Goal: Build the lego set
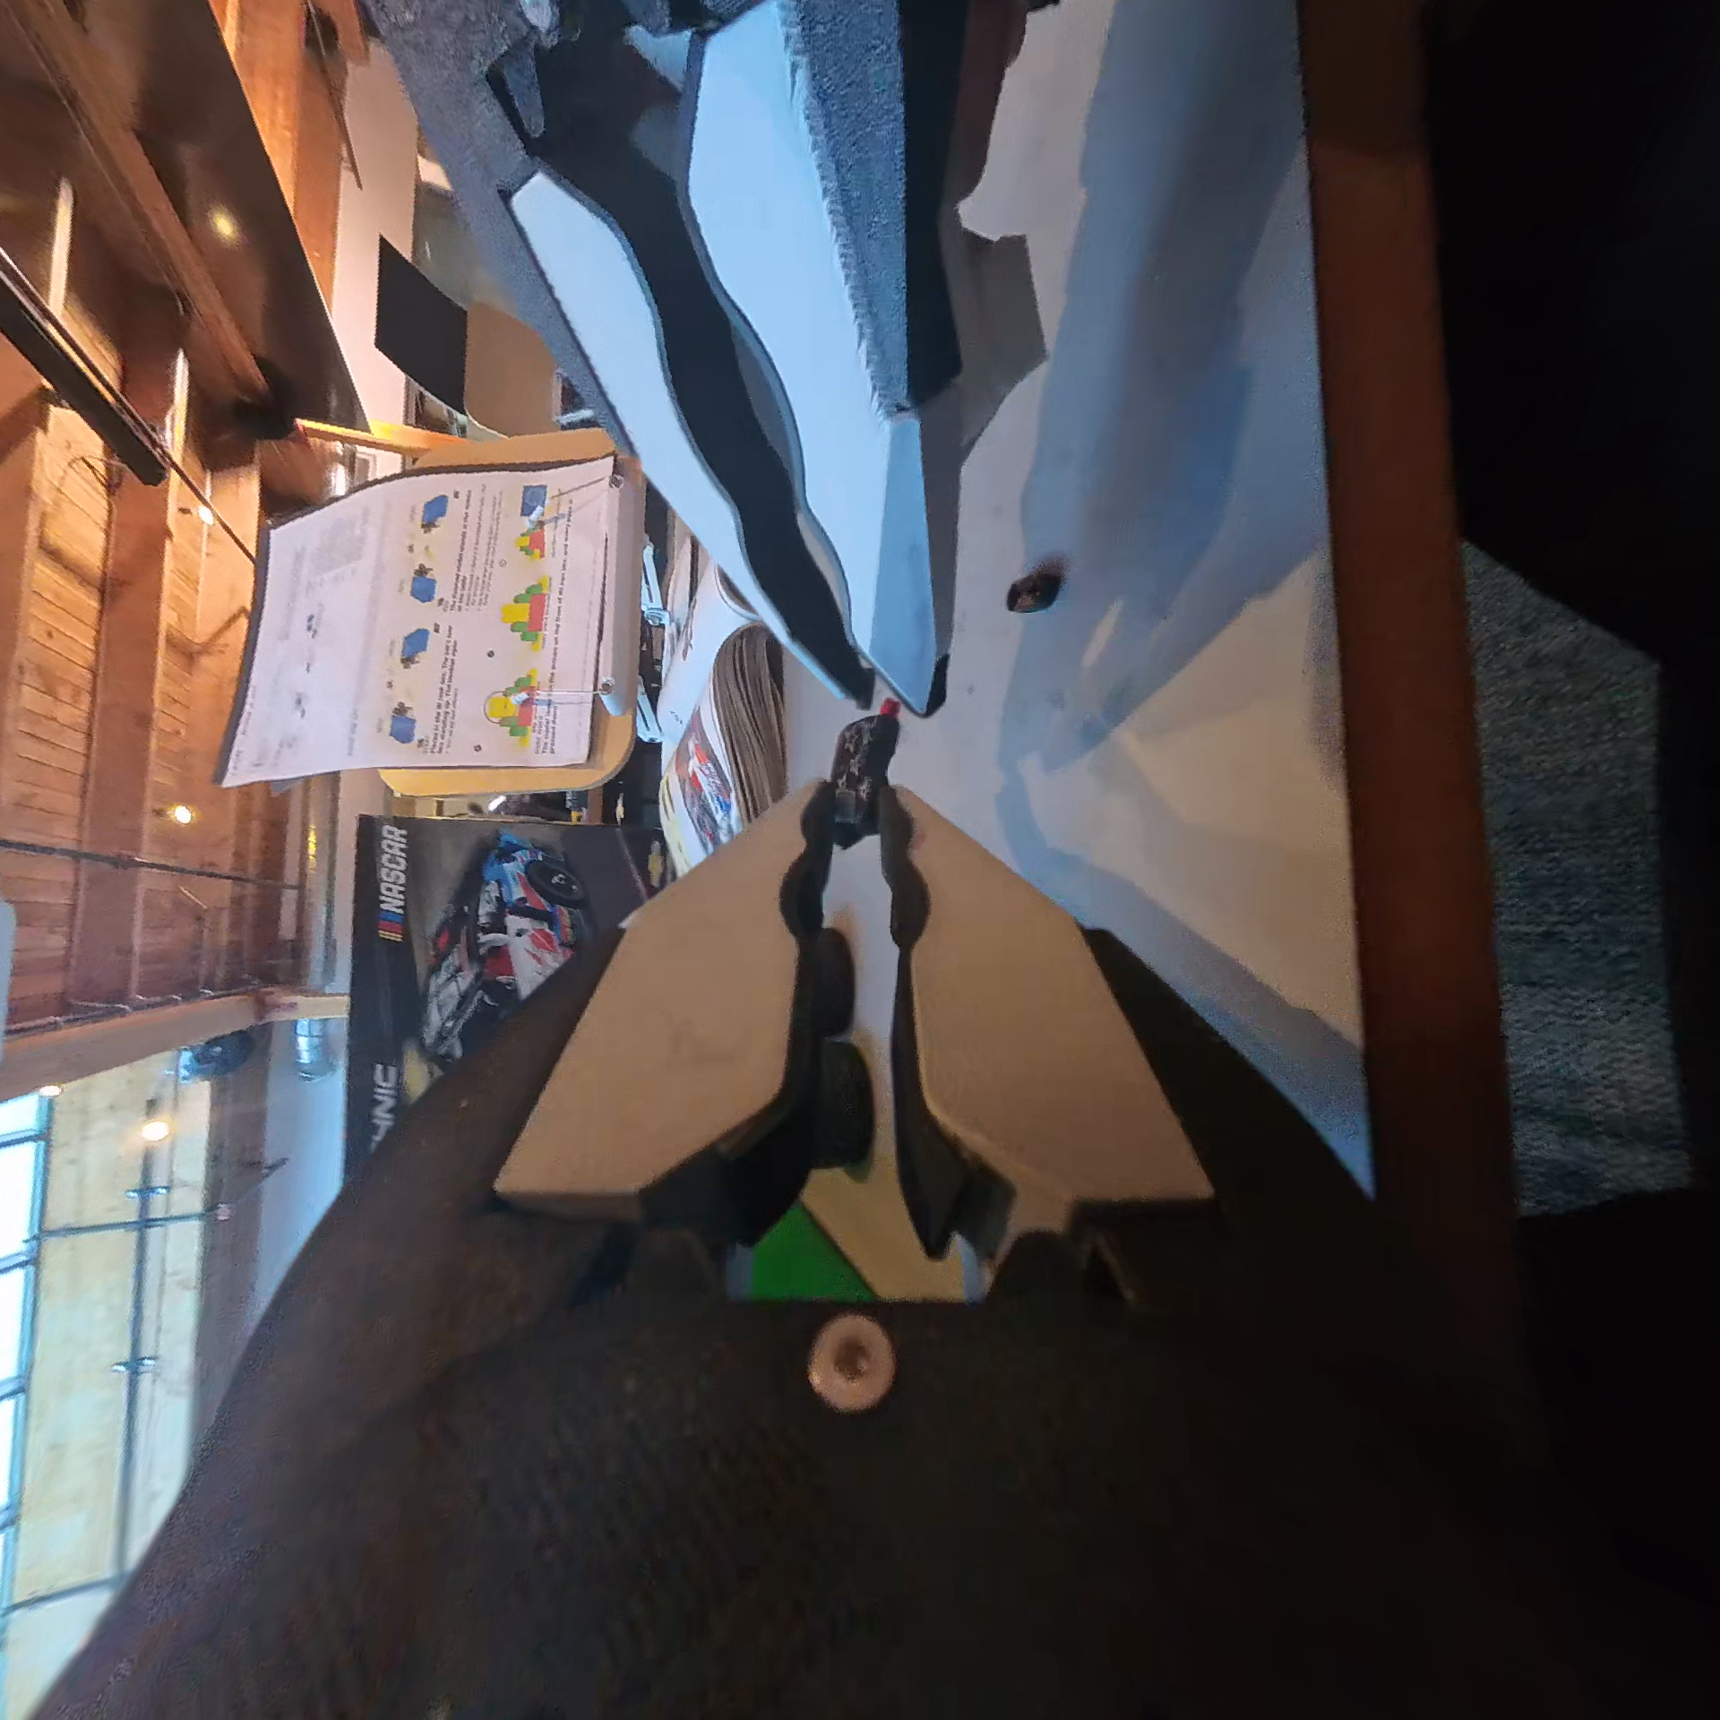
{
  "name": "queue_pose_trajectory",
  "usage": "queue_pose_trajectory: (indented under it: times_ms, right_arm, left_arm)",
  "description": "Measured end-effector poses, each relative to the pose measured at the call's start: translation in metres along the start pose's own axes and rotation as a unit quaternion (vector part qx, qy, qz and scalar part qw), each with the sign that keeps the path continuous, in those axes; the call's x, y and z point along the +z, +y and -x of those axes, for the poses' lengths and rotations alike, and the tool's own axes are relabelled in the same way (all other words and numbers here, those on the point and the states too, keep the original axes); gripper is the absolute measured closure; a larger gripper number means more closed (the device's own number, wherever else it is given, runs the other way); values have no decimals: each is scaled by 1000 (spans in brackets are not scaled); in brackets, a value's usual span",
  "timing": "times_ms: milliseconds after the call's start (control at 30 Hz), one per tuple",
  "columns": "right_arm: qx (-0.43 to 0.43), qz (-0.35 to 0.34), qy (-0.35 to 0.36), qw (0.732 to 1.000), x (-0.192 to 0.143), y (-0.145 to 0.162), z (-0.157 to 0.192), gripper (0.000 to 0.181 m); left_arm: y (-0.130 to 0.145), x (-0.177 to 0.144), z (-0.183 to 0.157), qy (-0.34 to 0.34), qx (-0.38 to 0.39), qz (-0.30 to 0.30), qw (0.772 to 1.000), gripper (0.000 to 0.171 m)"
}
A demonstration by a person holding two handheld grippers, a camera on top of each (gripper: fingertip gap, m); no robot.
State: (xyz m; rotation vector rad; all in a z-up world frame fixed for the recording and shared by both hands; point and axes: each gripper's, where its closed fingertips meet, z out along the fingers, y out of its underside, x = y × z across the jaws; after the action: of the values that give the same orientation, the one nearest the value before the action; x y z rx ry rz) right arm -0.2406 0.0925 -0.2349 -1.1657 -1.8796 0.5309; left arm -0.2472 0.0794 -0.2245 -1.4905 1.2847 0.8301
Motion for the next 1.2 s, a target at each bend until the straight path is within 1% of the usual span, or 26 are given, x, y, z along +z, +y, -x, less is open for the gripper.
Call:
queue_pose_trajectory:
  times_ms: [67,167,300,367,433,567,600,700,767,800,833,867,967,1033,1133,1200]
  right_arm:
    - [5,6,10,1000,-1,2,-4,163]
    - [17,-6,8,1000,-5,0,-7,163]
    - [68,-40,-23,997,-10,-7,-8,159]
    - [86,-58,-49,993,-13,-13,-4,159]
    - [90,-65,-56,992,-14,-16,-3,159]
    - [65,-58,-10,996,-17,-20,-12,156]
    - [50,-50,2,997,-17,-20,-14,153]
    - [-10,-23,42,999,-15,-18,-14,152]
    - [-38,-15,52,998,-13,-20,-10,154]
    - [-47,-13,55,997,-12,-21,-8,157]
    - [-54,-11,59,997,-12,-21,-7,164]
    - [-57,-9,64,996,-12,-21,-8,165]
    - [-47,-8,65,997,-12,-18,-10,166]
    - [-32,-13,61,998,-14,-17,-12,166]
    - [2,-27,54,998,-16,-16,-18,166]
    - [31,-39,44,998,-18,-13,-23,166]
  left_arm:
    - [1,1,5,-5,33,3,999,166]
    - [-1,-1,16,-12,90,-1,996,168]
    - [-5,-8,27,-21,167,-14,986,168]
    - [-5,-10,29,-21,192,-18,981,168]
    - [-5,-10,30,-23,213,-20,977,168]
    - [-7,-9,25,-10,255,-27,967,169]
    - [-8,-9,23,-5,263,-31,964,168]
    - [-13,-8,19,15,279,-38,959,169]
    - [-17,-7,19,25,283,-39,958,169]
    - [-18,-7,19,32,283,-40,958,169]
    - [-19,-6,18,42,283,-39,957,169]
    - [-20,-5,18,48,286,-37,956,171]
    - [-27,-3,20,51,292,-42,954,171]
    - [-29,-1,22,54,278,-39,958,171]
    - [-29,0,30,50,223,-33,973,171]
    - [-26,-3,34,64,136,-31,988,171]
